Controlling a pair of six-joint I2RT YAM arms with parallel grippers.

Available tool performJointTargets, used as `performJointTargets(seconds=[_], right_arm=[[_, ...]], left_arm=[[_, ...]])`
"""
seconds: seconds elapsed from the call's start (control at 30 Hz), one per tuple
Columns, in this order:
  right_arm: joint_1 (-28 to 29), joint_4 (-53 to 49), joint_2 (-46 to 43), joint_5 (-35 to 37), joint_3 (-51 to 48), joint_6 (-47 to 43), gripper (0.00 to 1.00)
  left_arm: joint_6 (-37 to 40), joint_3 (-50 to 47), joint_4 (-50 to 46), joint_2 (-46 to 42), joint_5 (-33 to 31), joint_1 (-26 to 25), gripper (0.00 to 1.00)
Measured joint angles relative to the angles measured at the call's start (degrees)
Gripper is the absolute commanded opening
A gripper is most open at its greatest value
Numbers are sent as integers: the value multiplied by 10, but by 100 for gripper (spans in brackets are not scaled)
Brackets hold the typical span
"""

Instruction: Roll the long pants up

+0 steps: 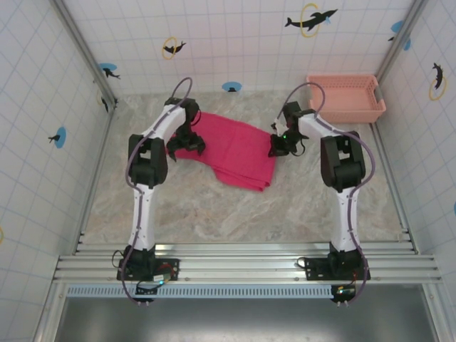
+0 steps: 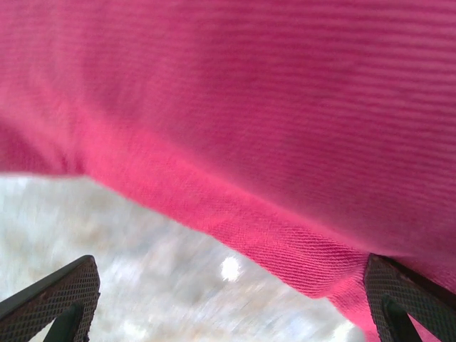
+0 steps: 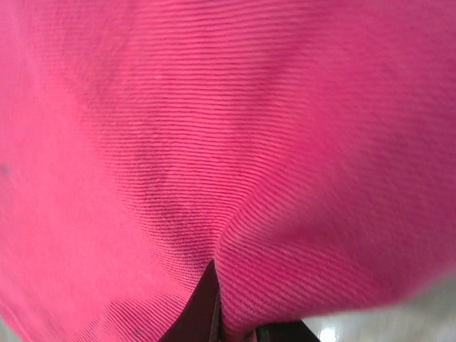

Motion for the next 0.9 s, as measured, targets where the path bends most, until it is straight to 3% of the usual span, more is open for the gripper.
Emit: performJointTargets(seconds=[0.13, 0.27, 0.33, 0.5, 0.6, 0.77, 0.9], right_arm=[[19, 19, -92, 4, -136, 41, 7], [67, 30, -166, 14, -237, 103, 9], [105, 36, -188, 22, -258, 135, 18], [194, 33, -210, 33, -265, 201, 46], [219, 18, -232, 35, -265, 233, 57], [214, -42, -332, 46, -246, 244, 64], [224, -119, -383, 93, -170, 133, 63]], left_arm=[[27, 173, -13, 91, -1, -11, 98], [27, 151, 9, 95, 36, -14, 97], [25, 132, 24, 87, 46, -14, 97], [26, 125, 31, 84, 48, -13, 97], [41, 123, 29, 82, 47, -12, 98], [96, 113, 31, 73, 32, -1, 97], [150, 99, 24, 56, -13, 23, 97]])
